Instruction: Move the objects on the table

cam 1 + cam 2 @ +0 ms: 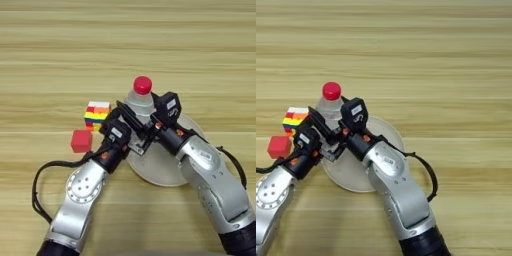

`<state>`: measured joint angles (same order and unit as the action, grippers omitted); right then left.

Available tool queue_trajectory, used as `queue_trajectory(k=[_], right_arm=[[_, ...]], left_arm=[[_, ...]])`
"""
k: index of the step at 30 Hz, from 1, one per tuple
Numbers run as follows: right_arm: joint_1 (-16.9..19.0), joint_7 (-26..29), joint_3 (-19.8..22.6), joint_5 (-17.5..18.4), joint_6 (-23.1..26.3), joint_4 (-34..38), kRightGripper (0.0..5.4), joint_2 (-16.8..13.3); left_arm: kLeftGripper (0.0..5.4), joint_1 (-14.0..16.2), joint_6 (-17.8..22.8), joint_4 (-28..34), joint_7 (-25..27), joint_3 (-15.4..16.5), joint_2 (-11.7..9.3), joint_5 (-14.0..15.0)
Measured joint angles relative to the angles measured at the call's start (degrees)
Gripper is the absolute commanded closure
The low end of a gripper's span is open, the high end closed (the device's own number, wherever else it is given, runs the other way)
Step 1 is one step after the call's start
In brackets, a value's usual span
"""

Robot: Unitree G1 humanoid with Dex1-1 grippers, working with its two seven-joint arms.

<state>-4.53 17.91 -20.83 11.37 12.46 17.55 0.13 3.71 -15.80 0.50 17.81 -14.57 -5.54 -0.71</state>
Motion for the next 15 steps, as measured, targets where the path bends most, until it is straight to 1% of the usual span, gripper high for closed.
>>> queue_trajectory(k=[2,5,7,12,15], right_arm=[[-0.1,0.0,0.0,0.0,0.0,-0.1,2.24,0.1],[-0.2,0.1,0.0,0.0,0.0,-0.5,2.24,0.1],[-0.2,0.2,0.0,0.0,-0.1,-0.5,2.24,0.2],[-0.3,0.2,0.0,0.0,-0.2,-1.1,2.24,0.2],[-0.4,0.2,0.0,0.0,-0.3,-1.2,2.24,0.2]], left_arm=[[1.38,0.0,0.0,0.0,0.1,0.1,-0.1,-0.1],[1.75,0.1,0.0,0.1,0.2,-0.1,-0.1,-0.1],[1.87,0.2,0.0,0.1,0.2,-0.1,-0.1,-0.1],[2.02,0.4,0.2,0.1,0.1,0.0,-0.1,-0.1],[2.02,0.4,0.2,0.1,0.1,0.0,-0.1,-0.1]])
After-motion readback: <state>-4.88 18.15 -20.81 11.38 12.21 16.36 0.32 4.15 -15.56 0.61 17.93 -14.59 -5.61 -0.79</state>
